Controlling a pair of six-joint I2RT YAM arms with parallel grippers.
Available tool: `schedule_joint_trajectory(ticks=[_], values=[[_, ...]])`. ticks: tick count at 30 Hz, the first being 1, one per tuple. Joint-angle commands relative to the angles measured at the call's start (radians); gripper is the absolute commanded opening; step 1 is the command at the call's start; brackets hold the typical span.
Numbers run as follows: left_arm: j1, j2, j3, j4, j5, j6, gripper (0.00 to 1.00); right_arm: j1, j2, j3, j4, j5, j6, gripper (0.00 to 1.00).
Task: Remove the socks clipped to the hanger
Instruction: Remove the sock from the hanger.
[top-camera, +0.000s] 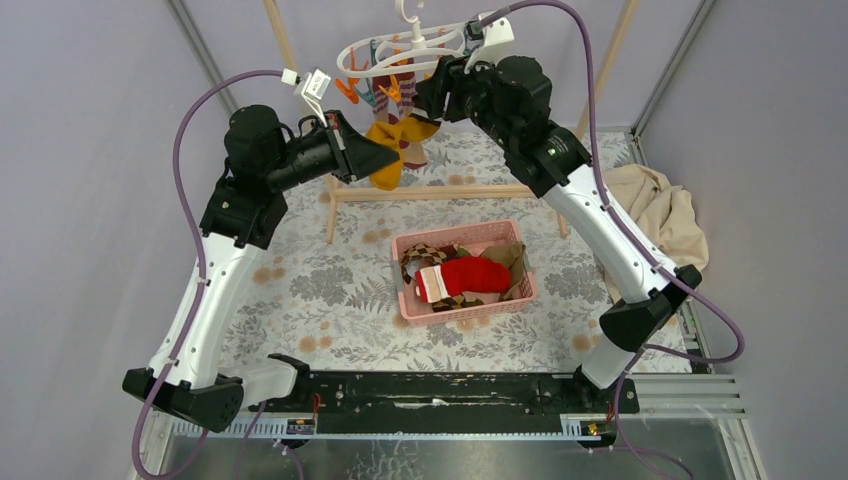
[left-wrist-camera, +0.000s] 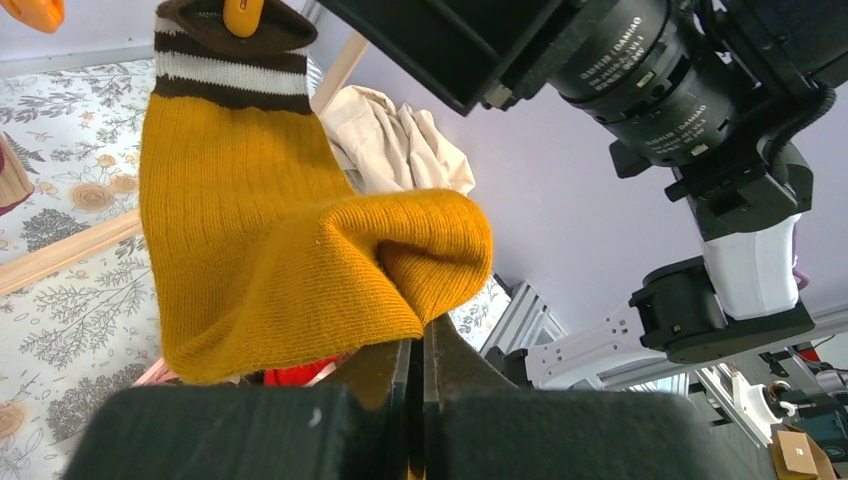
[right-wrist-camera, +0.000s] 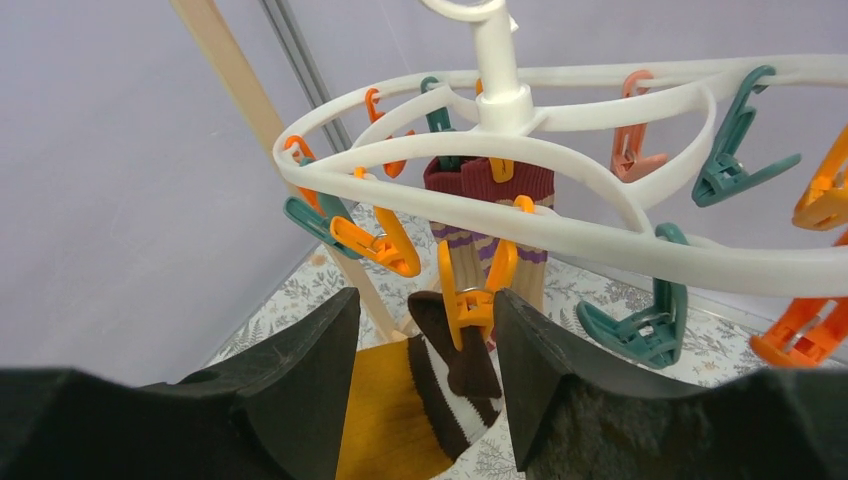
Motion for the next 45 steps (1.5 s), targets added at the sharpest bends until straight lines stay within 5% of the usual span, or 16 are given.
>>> schedule_joint_trajectory(ticks=[1, 24, 45], values=[[0.012, -0.015, 0.04, -0.018, 0.039, -0.012, 0.0, 0.004, 0.029, 0.061, 0.021, 0.022, -0.01, 0.58], [0.022, -0.026, 0.03, -0.032, 0.06, -0.007, 0.0, -0.009, 0.07, 0.089, 0.04, 0.098, -0.018, 0.57], [0.028, -0.016, -0.005, -0.012, 0.06, -0.01, 0.0, -0.08, -0.029, -0.059, 0.129, -0.031, 0.059, 0.64]])
